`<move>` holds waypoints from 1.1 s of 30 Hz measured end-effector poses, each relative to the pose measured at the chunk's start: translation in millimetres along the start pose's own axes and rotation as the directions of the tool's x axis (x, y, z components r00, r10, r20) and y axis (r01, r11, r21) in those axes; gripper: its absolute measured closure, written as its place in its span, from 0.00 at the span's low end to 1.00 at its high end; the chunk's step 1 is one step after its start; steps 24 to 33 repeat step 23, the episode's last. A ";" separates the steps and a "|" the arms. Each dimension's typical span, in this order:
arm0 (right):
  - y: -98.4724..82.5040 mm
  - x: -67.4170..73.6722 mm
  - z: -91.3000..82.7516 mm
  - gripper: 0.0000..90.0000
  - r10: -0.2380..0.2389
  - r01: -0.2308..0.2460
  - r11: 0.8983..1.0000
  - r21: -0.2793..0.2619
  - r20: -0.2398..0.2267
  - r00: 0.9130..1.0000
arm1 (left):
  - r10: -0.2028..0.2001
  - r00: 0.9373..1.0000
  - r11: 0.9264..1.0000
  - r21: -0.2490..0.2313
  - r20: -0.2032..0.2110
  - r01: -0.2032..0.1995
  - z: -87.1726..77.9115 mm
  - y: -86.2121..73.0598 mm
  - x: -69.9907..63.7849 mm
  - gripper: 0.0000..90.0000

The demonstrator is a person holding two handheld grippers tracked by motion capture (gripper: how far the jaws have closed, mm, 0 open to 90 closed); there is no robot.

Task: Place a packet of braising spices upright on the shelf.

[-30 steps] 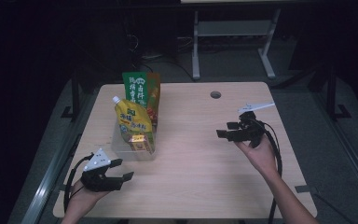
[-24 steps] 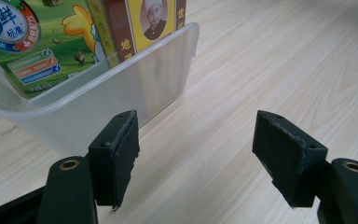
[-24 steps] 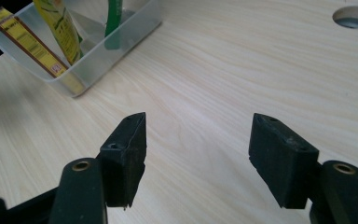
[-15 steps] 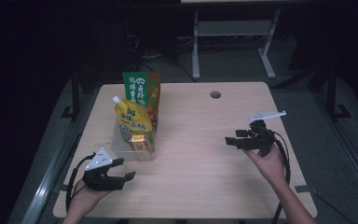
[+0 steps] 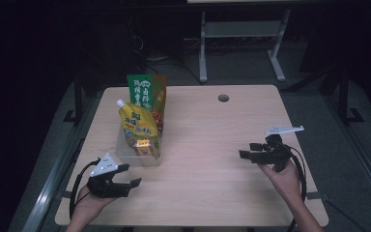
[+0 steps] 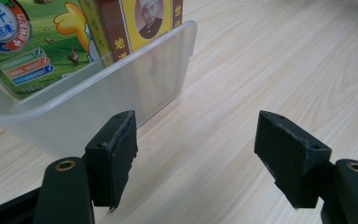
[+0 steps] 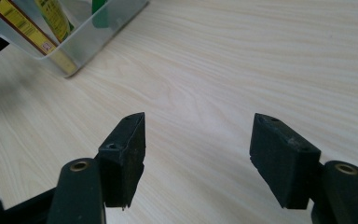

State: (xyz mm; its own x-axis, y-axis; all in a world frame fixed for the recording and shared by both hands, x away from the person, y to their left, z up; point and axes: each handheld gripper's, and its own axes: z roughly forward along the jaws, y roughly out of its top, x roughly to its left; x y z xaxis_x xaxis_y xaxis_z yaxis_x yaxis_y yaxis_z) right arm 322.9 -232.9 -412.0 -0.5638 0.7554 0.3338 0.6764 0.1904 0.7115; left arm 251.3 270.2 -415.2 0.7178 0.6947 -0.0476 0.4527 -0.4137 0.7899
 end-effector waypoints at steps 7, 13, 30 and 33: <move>-14.1 -1.1 -5.3 0.38 0.011 -0.011 1.000 0.004 0.004 1.000 | -0.002 1.000 1.000 0.009 -0.001 0.002 1.0 -0.8 -0.8 0.32; -25.5 -2.1 -11.3 0.37 0.028 -0.027 1.000 -0.015 0.006 1.000 | -0.001 1.000 1.000 0.007 -0.001 0.001 1.2 -1.4 -1.0 0.32; -38.6 -7.2 -20.8 0.36 0.055 -0.054 0.998 -0.039 0.015 0.998 | 0.014 1.000 1.000 0.017 0.006 -0.014 3.0 -1.7 -3.9 0.31; -38.6 -7.2 -20.8 0.36 0.055 -0.054 0.998 -0.039 0.015 0.998 | 0.014 1.000 1.000 0.017 0.006 -0.014 3.0 -1.7 -3.9 0.31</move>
